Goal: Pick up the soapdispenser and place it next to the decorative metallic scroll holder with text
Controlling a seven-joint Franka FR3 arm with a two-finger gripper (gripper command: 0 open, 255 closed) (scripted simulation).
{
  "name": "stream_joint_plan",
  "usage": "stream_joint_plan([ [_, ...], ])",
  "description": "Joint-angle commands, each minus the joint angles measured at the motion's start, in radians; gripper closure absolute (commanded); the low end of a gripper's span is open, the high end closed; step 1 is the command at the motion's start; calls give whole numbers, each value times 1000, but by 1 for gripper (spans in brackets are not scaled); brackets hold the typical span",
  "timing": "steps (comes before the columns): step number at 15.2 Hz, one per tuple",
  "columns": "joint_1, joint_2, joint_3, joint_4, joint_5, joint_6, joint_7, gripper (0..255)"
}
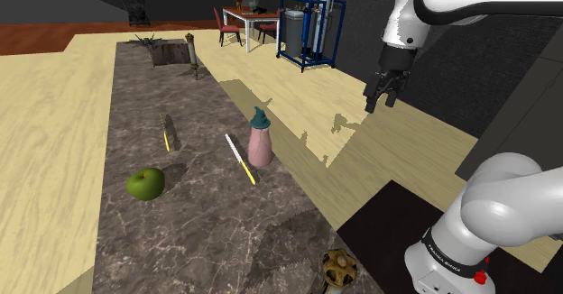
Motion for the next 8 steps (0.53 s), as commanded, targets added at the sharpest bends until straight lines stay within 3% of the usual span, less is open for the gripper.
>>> stream_joint_plan([
  [1,0,0,0,0,0,0,0,0],
  [8,30,163,103,-15,41,252,119,0],
])
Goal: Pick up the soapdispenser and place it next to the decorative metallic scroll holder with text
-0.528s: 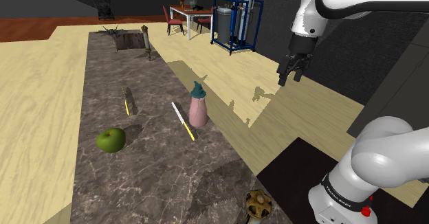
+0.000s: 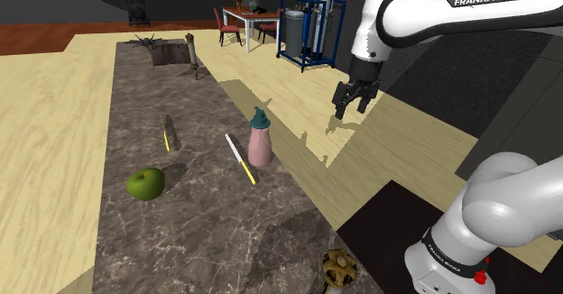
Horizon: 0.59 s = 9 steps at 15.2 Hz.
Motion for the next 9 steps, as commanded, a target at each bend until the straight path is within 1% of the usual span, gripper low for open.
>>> stream_joint_plan([
  [1,7,50,31,-1,7,74,37,0],
  [5,14,174,87,32,4,205,110,0],
  [9,12,309,140,89,-23,320,191,0],
])
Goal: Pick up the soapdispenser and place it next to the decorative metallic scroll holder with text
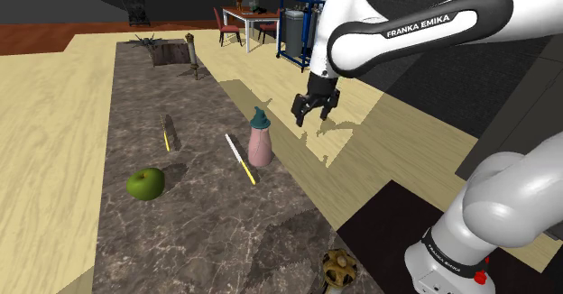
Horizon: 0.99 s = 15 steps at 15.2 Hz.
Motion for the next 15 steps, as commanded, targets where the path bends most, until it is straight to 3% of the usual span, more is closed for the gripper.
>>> stream_joint_plan([
  [1,-4,79,25,38,-20,61,43,0],
  [11,2,447,107,299,-234,227,309,0],
  [15,7,496,101,311,-263,263,334,0],
])
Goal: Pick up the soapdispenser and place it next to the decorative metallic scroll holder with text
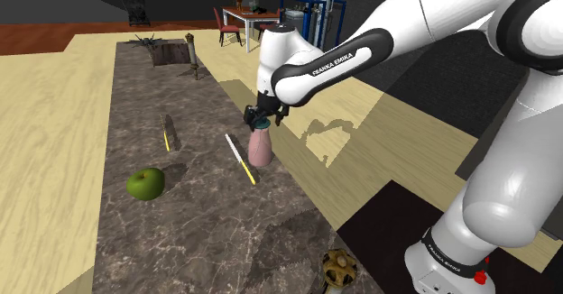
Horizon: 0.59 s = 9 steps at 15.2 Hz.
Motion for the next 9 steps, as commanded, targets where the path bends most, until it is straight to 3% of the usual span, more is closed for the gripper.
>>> stream_joint_plan([
  [1,2,24,-2,4,-13,20,11,0],
  [9,3,59,-8,0,-33,57,24,0],
])
